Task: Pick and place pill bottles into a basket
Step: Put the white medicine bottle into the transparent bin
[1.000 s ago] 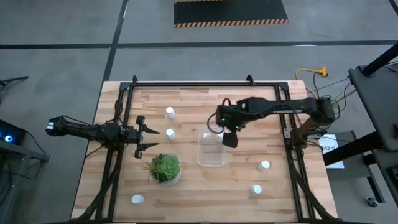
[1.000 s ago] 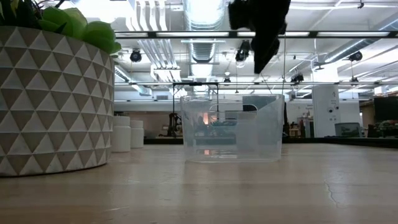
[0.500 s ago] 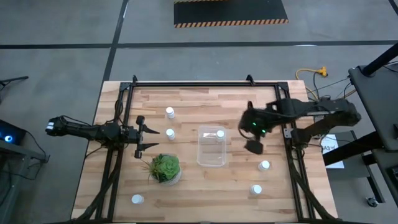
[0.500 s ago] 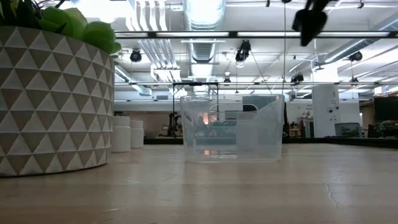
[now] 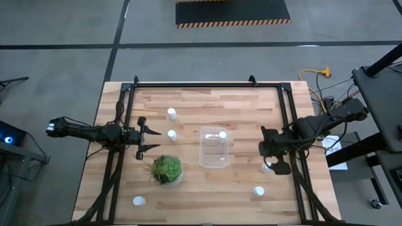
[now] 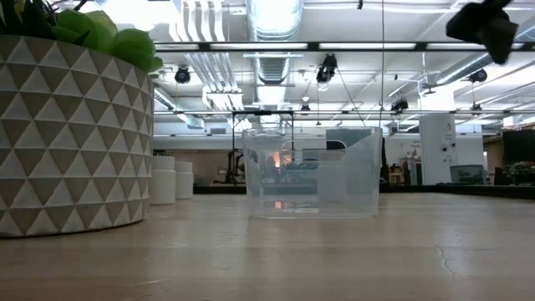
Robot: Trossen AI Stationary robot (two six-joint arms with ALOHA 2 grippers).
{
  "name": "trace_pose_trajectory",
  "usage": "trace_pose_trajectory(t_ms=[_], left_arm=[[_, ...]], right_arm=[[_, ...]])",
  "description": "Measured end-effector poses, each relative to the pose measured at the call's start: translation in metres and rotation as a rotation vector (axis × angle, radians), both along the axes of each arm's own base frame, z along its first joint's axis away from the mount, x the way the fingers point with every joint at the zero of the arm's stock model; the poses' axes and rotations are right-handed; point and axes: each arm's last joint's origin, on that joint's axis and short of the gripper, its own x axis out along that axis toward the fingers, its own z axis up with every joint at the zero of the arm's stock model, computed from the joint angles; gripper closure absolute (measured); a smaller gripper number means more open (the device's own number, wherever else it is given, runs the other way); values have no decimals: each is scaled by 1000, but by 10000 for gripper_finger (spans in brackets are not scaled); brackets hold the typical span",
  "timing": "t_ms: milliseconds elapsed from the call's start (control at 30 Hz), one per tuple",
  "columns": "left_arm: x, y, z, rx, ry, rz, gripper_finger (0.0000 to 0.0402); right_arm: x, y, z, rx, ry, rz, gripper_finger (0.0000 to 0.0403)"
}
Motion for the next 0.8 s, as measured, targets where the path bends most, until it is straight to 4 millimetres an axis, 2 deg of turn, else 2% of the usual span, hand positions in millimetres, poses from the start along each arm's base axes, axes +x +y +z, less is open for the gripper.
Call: trace_pose_trajectory(t_ms=[333, 800], left_arm=[[0, 0, 0, 0, 1, 0, 194], [0, 0, 0, 0, 2, 0, 194]], right_arm=[[-9, 12, -39, -61, 133, 60, 34], [-6, 14, -69, -50, 103, 62, 35]])
